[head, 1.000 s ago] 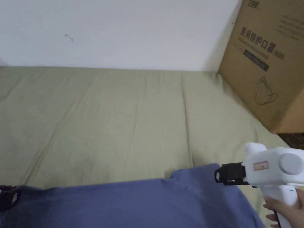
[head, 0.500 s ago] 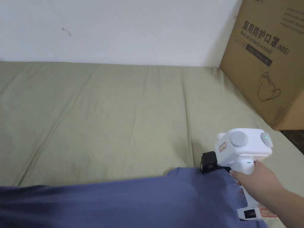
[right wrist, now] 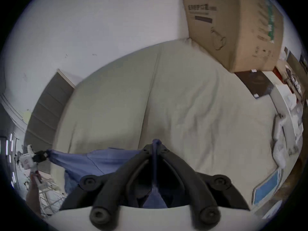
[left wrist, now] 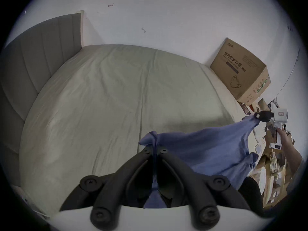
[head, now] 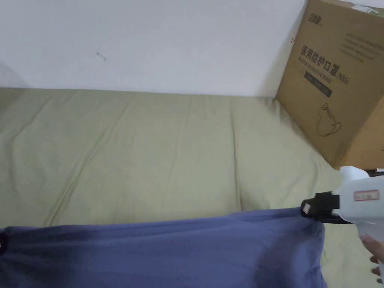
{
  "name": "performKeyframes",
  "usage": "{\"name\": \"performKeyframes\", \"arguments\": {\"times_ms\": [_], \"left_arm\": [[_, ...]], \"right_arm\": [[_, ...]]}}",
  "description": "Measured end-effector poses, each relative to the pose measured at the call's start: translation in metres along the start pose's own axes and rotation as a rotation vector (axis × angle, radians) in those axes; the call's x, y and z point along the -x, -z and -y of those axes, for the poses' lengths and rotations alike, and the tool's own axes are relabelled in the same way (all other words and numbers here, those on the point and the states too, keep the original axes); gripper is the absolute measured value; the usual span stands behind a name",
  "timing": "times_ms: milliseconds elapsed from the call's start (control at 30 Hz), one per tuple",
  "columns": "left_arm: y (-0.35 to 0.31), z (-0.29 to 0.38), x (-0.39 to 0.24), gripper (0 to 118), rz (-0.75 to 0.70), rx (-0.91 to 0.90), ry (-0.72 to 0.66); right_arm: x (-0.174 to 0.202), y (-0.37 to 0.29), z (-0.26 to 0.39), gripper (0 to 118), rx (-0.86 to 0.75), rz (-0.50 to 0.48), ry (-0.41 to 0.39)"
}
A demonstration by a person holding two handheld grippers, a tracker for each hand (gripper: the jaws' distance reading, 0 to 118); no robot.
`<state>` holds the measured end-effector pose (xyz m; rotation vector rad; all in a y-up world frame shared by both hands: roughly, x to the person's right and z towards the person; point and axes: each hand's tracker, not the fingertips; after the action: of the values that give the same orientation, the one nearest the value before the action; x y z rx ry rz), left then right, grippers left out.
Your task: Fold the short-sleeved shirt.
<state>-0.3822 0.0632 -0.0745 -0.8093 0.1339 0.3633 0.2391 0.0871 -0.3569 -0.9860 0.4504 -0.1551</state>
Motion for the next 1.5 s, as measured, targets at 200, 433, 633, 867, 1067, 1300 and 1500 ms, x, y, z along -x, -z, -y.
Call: {"name": "performKeyframes", "arguments": {"times_ms": [200,433,633,867,1067,1300,1500], "left_arm": [[-0.031,0.062,0.0,2,0.027,0.056,-0.023],[-0.03,0.135,0.009,2,0.026,0.157,-0.036],[-0.05,0.143,-0.012,66,0.011,0.113,-0.081],[-0.086,0.109,-0.066,117,-0.005,-0.122,-0.063],[-0.073,0.098,-0.118,105,-0.106,-0.154,-0.003],[-0.053,0.108,-0.14,0,-0.141,-0.142,0.024],[-0.045,0.109,-0.134,0,-0.16,-0.108,0.053]], "right_arm": [[-0.018,-0.061,0.105,3,0.058,-0.032,0.078],[-0.026,-0.041,0.183,3,0.163,0.021,0.109],[-0.018,-0.045,0.179,84,0.146,0.059,0.059],[0.058,-0.076,0.146,117,-0.029,0.069,-0.152],[0.111,-0.057,0.138,110,-0.067,0.099,-0.194],[0.121,-0.018,0.145,0,-0.011,0.214,-0.272],[0.115,-0.014,0.142,0,-0.014,0.166,-0.226]]}}
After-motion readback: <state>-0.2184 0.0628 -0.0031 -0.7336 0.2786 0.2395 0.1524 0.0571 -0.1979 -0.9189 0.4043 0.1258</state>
